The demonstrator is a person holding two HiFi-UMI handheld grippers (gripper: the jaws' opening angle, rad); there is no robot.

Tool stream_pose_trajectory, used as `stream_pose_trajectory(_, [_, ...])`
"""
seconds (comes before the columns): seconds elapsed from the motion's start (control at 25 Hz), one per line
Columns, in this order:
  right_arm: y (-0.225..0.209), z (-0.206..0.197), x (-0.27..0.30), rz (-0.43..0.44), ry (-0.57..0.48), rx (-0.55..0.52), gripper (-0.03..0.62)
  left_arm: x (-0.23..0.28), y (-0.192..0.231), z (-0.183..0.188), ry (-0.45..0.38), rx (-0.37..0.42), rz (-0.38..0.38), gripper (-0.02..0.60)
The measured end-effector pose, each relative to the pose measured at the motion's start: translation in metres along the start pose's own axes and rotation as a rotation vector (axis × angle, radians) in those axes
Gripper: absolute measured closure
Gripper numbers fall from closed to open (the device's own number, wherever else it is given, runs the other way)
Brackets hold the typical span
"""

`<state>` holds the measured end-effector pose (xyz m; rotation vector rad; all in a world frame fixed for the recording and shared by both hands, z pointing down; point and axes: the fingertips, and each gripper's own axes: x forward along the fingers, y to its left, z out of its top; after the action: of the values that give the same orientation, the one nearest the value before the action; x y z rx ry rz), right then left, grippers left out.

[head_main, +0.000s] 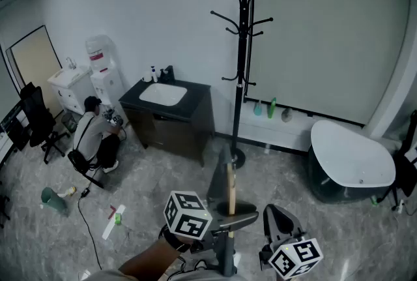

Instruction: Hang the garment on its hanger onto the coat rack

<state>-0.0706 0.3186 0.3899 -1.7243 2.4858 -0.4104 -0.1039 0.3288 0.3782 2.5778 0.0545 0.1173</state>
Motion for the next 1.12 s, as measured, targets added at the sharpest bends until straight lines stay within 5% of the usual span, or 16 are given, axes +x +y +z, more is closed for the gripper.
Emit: stream_pose_trajectory(1.12, [-0.037, 0.015, -0.042, 0.031, -0.049, 0.030, 0.579, 0.054, -0.006, 0.002, -0.009, 0.031, 0.022, 0.505])
